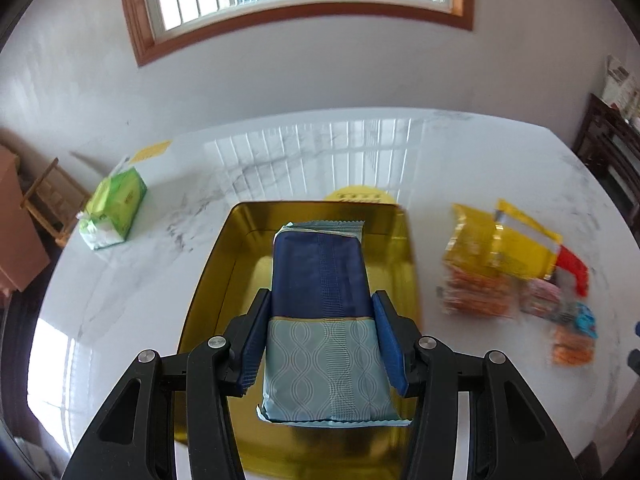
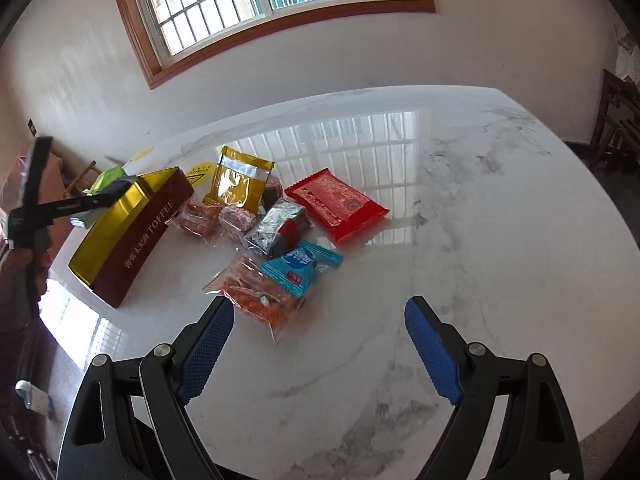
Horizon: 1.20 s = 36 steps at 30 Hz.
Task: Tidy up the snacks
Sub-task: 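Carry the packet into the tin with the left gripper and release it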
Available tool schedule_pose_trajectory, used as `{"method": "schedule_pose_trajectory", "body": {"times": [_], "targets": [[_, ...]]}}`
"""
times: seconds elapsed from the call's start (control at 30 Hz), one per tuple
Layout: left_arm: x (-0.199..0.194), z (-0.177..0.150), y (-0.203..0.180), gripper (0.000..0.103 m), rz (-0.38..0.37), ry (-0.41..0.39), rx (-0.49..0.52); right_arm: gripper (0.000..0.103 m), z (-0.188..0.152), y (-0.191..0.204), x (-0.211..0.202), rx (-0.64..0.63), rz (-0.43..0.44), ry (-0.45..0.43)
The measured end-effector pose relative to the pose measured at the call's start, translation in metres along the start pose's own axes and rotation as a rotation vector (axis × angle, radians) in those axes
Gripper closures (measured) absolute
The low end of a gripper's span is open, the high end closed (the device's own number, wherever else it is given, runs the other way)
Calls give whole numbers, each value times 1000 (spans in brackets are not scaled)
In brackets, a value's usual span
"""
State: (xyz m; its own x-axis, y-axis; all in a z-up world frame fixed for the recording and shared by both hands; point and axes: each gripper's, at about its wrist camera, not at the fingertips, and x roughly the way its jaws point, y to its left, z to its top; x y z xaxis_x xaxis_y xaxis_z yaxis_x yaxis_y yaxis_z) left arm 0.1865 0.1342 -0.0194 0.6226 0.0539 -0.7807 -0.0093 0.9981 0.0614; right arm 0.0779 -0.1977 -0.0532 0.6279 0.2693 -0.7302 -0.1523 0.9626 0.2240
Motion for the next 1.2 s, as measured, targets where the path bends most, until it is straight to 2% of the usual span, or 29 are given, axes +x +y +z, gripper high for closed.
{"method": "schedule_pose_trajectory", "body": {"times": [0.13,0.27,0.43,0.6,0.73,0.8,0.87,1.1,1.2], "targets": [[31,4,12,52,27,48,-5,20,4,3,11,7,30,28],[57,3,20,52,33,94,-17,27,10,9,22,1,43,58],[83,1,30,52,25,145,-48,35,19,4,41,64,65,110],[97,-3,32,51,20,191,-45,36,29,7,55,78,45,140],[94,-3,26,46,59,179,6,41,32,9,66,100,33,173],[91,-4,26,37,78,171,10,51,33,9,71,105,21,185],[84,-4,28,34,86,142,6,61,33,7,78,128,19,212],[44,0,38,25,48,24,-32,68,36,2,86,152,-14,238],[26,0,46,25,25,-10,-70,77,37,-4,87,170,-3,243]]}}
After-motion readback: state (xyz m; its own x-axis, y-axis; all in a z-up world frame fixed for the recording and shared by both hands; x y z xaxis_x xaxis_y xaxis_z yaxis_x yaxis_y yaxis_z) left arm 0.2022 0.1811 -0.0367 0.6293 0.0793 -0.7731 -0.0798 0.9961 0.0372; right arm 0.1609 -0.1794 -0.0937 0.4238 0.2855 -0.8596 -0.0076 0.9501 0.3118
